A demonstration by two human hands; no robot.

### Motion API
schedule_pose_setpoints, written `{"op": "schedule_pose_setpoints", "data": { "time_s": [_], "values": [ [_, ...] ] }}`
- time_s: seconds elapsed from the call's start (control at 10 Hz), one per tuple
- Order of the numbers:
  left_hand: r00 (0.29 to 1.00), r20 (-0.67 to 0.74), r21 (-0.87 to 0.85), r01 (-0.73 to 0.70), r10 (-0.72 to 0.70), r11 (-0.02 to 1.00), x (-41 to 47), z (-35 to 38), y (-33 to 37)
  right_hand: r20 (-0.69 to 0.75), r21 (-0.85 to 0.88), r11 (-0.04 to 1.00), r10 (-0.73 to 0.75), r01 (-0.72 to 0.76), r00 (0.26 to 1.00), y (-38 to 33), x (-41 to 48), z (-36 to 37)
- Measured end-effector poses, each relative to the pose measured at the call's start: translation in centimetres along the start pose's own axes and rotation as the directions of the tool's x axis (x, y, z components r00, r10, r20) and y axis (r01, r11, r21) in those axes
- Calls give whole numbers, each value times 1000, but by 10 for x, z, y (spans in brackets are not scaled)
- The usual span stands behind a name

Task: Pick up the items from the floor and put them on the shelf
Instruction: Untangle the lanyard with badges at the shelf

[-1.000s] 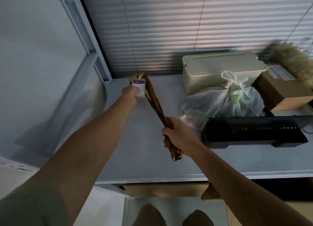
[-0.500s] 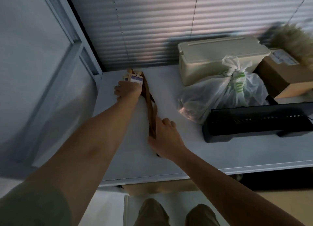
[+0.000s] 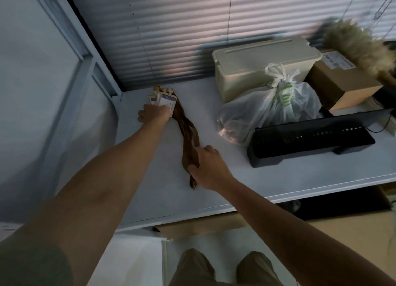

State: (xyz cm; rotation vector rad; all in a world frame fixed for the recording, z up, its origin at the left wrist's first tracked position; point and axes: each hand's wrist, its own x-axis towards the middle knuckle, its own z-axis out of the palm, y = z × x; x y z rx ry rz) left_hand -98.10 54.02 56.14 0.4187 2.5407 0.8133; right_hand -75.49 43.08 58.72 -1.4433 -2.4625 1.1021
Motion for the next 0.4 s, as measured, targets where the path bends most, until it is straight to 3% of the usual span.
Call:
{"op": "schedule_pose_setpoints", "data": {
  "time_s": [0.2,0.4],
  "values": [
    [1000,10,-7,-8,8,1000,-33,-29,-16,27,52,996,74,-75,997,-8,-22,-19],
    [989,99,-77,-98,105,992,-75,-51,-52,86,62,998,22,-27,996,-19,-70,-58]
  ]
}}
